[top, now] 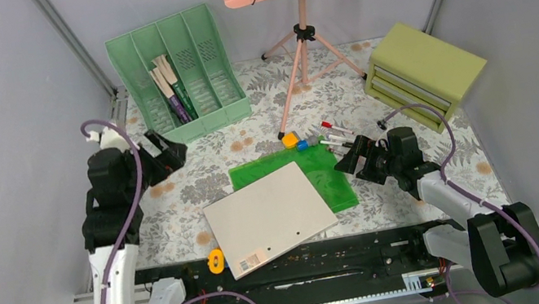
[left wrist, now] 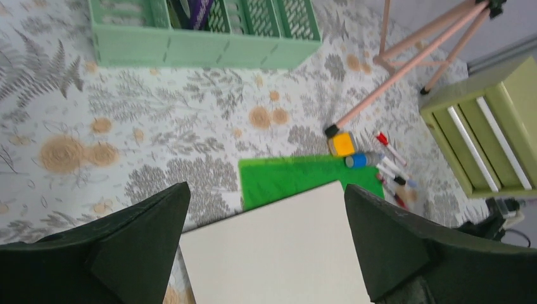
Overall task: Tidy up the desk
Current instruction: Place the book in the storage box, then pick up the folder from the corner of the board.
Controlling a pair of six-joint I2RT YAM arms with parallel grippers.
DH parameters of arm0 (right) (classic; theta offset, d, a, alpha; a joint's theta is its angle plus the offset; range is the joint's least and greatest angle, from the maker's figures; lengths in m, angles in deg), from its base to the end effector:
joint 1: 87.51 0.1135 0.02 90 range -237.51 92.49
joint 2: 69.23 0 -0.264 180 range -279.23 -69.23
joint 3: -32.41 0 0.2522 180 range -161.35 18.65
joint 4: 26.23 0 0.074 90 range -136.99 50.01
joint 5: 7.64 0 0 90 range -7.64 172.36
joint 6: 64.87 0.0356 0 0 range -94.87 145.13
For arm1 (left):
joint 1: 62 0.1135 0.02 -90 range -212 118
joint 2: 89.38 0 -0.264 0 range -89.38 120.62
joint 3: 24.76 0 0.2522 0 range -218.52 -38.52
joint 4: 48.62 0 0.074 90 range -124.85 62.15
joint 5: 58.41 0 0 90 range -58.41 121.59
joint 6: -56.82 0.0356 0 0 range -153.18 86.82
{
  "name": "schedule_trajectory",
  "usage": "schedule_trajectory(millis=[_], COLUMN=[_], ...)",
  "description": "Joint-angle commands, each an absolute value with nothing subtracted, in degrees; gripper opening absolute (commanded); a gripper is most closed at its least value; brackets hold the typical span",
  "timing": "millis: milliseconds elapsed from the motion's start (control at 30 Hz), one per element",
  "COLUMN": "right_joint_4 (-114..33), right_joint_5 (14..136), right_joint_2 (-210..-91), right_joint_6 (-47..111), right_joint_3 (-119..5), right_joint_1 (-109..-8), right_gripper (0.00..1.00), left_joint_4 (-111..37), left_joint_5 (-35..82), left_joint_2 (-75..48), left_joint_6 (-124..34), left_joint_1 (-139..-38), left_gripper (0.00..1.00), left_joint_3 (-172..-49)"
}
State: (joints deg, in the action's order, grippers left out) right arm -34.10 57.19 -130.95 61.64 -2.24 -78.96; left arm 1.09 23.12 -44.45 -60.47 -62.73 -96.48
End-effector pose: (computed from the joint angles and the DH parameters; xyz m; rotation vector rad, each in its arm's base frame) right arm 0.2020 0.0457 0.1704 0.2895 2.2464 0.9133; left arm 0.1587 -0.0073 0.3711 -0.3626 1.9623 -0.4631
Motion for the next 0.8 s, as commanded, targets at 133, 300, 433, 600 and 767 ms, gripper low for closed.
schedule_trajectory(millis=[133, 300, 433, 600, 767], right_joint_4=[-33.0, -33.0, -33.0, -33.0, -33.3], right_joint_5=[56.2, 56.1, 56.2, 55.5, 54.9], right_joint_2=[-130.7, -131.2, -131.4, -132.4, -134.4], right_joint_6=[62.0, 61.9, 61.9, 61.7, 61.5], right_joint_3=[-3.8, -4.0, -4.2, -4.6, -5.6], right_joint_1=[-79.3, -79.4, -79.3, -79.3, -79.3], right_gripper=[0.99, 0.99, 0.99, 0.99, 0.99], left_joint_4=[0.4, 1.4, 2.6, 6.5, 6.5], left_joint_5=[15.2, 14.5, 14.7, 18.9, 16.1], left_joint_2=[-49.6, -48.6, -47.0, -42.6, -37.4], left_joint_6=[-61.0, -59.5, -59.4, -57.5, -57.8], left_joint_1=[-62.5, -62.4, -62.4, -62.4, -62.4], left_gripper=[0.99, 0.99, 0.99, 0.99, 0.99], left_joint_3=[-88.0, -86.7, -85.7, -86.3, -86.2])
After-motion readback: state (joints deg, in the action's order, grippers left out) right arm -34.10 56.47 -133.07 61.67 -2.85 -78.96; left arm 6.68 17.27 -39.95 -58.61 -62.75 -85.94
